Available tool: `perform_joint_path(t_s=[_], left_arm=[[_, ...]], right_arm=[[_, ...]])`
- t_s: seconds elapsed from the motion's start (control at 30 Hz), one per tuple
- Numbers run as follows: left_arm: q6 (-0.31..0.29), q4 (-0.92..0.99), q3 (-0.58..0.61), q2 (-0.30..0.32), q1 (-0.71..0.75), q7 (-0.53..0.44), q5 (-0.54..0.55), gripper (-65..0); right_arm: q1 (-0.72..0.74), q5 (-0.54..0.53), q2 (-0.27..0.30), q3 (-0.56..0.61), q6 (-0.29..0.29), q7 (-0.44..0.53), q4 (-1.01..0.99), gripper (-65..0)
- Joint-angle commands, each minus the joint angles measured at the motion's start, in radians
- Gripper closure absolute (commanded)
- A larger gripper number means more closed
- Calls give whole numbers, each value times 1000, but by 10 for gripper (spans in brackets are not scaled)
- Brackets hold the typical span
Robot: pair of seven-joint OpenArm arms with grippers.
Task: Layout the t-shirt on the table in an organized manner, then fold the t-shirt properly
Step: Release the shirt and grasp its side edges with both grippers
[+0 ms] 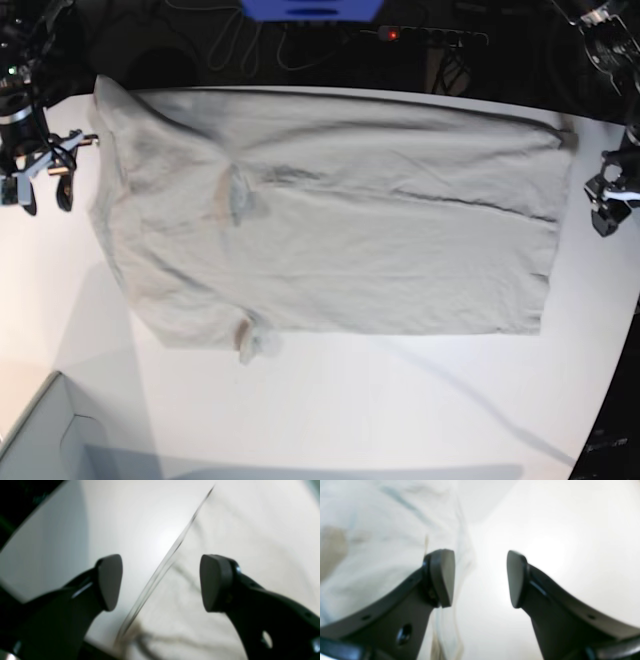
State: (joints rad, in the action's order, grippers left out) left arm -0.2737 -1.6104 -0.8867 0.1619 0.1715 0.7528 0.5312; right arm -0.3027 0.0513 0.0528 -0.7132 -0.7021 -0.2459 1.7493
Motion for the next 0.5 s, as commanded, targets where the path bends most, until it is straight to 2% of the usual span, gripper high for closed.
perform_joint_path(t_s=[0.0,0.17,0.23,0.3,0.37,0.47], left_arm=[[0,-11,-5,17,-17,-14,7,-480],[6,63,1,28,-155,-23,5,-512],[7,157,2,29,-247,-25,-23,-521],[3,262,10,48,-352,-25,-93,-524],[1,408,67,67,-462,-29,-190,-524],[1,628,154,104,-600,-123,-305,-524]], right_arm=[[18,-11,19,-10,4,-7,13,-333],[167,-1,42,17,4,-109,-76,-333],[219,57,54,37,4,-125,-119,-333],[264,121,54,63,4,-122,-159,-333],[300,183,54,89,4,-120,-187,-333],[357,233,54,125,4,-120,-226,-333]])
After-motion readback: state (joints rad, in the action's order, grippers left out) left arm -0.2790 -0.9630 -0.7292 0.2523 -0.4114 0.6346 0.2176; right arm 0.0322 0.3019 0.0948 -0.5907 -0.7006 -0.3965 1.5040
